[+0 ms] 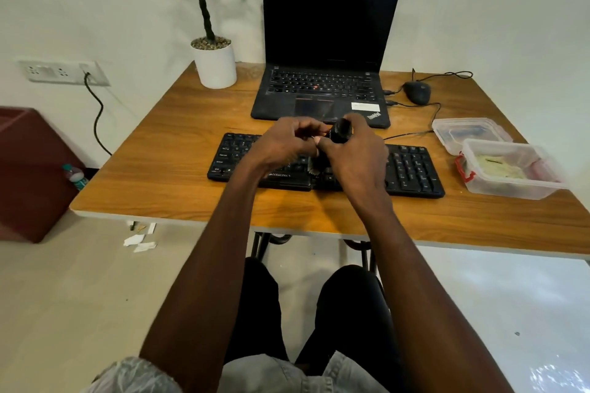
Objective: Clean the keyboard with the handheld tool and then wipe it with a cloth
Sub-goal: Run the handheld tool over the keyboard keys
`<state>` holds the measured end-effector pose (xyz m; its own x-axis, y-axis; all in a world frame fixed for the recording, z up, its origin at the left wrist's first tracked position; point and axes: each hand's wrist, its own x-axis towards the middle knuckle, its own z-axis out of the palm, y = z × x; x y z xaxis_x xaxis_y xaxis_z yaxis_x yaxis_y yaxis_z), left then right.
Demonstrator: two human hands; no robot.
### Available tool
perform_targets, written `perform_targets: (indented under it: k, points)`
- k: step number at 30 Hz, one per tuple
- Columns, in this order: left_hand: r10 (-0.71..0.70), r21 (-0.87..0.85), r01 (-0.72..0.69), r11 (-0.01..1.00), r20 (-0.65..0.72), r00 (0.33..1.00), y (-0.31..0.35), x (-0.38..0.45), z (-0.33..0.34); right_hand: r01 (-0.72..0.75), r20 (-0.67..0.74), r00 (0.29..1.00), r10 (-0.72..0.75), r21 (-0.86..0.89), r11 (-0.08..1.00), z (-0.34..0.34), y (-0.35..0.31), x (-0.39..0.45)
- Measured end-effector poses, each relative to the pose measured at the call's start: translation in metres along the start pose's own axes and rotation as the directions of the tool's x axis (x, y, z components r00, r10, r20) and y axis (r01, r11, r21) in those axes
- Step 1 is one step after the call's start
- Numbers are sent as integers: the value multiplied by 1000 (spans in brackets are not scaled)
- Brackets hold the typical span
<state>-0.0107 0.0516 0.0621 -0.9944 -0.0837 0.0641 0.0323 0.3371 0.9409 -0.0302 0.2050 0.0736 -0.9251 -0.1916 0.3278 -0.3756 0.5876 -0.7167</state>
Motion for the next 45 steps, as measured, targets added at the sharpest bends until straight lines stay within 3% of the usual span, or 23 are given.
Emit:
perform_targets:
  k: [4, 11, 13, 15, 17, 21, 25, 27, 32, 37, 41, 45]
  points:
    - [9, -41, -7, 999, 39, 999, 4, -16, 5, 28, 70, 997, -30, 22, 999, -1, 4, 2]
    - [-85, 112, 100, 989, -129, 988, -11, -20, -30, -12, 110, 994, 6, 51, 999, -8, 4, 11]
    - [-101, 202, 185, 962, -368, 925, -28, -24, -59, -5, 140, 990, 8, -23, 1000, -9, 5, 14]
    - [-117, 188, 280, 941, -596, 794, -50, -27, -79, 51, 171, 985, -35, -91, 995, -6, 0, 14]
    - [-159, 115, 319, 941, -682, 714, -70, -26, -83, 97, 248, 966, -74, -82, 992, 0, -10, 11]
    - [-235, -56, 283, 957, -720, 653, -92, -24, -80, 149, 475, 868, -143, 26, 989, 15, -26, 8]
    - [-308, -209, 228, 951, -708, 636, -100, -23, -91, 217, 309, 935, -172, -117, 969, 12, -24, 18]
    - [-299, -212, 212, 954, -706, 642, -102, -22, -93, 224, 335, 925, -177, -106, 969, 14, -24, 22]
    - [-252, -163, 196, 967, -726, 640, -104, -22, -89, 295, 529, 805, -267, 34, 955, 31, -33, 22]
    - [-208, -117, 181, 977, -735, 645, -107, -24, -88, 161, 464, 867, -179, 79, 984, 34, -28, 37]
    - [-177, -74, 185, 980, -750, 637, -107, -23, -86, 161, 548, 816, -183, 89, 983, 41, -31, 35]
    - [-154, -56, 169, 984, -747, 647, -108, -23, -86, 192, 568, 767, -298, 239, 952, 53, -49, 21]
